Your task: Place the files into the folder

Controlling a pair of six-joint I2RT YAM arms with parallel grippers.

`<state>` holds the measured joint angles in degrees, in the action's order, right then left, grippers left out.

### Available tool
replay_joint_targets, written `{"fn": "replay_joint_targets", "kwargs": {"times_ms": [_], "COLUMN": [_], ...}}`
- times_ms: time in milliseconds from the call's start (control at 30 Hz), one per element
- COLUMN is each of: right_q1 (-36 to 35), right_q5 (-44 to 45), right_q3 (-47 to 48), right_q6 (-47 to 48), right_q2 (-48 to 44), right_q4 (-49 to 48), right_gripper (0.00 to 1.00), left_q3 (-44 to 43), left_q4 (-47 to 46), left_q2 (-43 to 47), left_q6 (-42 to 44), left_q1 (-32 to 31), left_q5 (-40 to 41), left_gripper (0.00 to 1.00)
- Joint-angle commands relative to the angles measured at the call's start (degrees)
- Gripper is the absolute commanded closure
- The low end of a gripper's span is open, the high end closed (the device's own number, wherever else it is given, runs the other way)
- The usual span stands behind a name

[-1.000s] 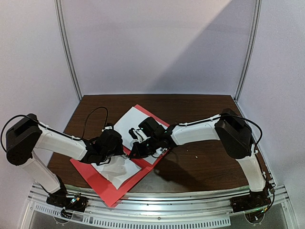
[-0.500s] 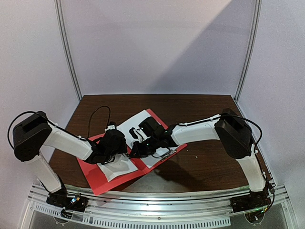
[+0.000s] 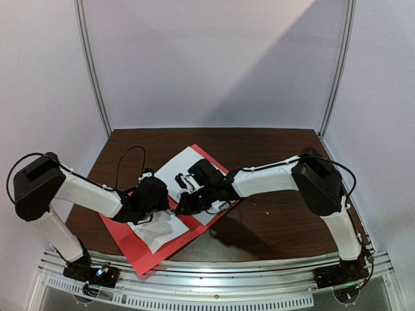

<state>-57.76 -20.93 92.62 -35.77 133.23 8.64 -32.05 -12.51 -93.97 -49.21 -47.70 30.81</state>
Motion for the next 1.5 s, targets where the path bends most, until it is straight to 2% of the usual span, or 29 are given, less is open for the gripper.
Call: {"fn": "replay_joint_targets", "kwargs": {"times_ms": [0, 300, 600, 1100, 1467], "right_q1": [1.0, 1.0, 0.9, 0.9, 0.9], "right_q5": [14.4, 14.0, 13.9, 13.7, 13.5], "right_q3": [-5.7, -5.8, -5.8, -6.0, -6.0], "right_q6": [0.0, 0.1, 0.1, 0.3, 0.4], "right_q2": [12.2, 12.2, 11.9, 11.4, 11.5], "right_q4": [18.4, 18.2, 17.9, 17.7, 17.7], "right_gripper": [0.96, 0.96, 0.97, 0.97, 0.97], "left_q3": [6.5, 3.8, 1.1, 5.6, 6.3], "left_q4": [22.1, 16.3, 18.6, 10.2, 10.0], "left_q2": [-4.5, -10.7, -6.3, 1.0, -4.7], "left_q6": [0.1, 1.8, 1.8, 1.3, -0.3], "left_q1": [-2.1, -2.2, -2.2, -1.1, -0.5], "left_q5": [-15.2, -14.0, -9.2, -9.3, -10.7], "left_gripper": [1.0, 1.0, 1.0, 1.0, 1.0]}}
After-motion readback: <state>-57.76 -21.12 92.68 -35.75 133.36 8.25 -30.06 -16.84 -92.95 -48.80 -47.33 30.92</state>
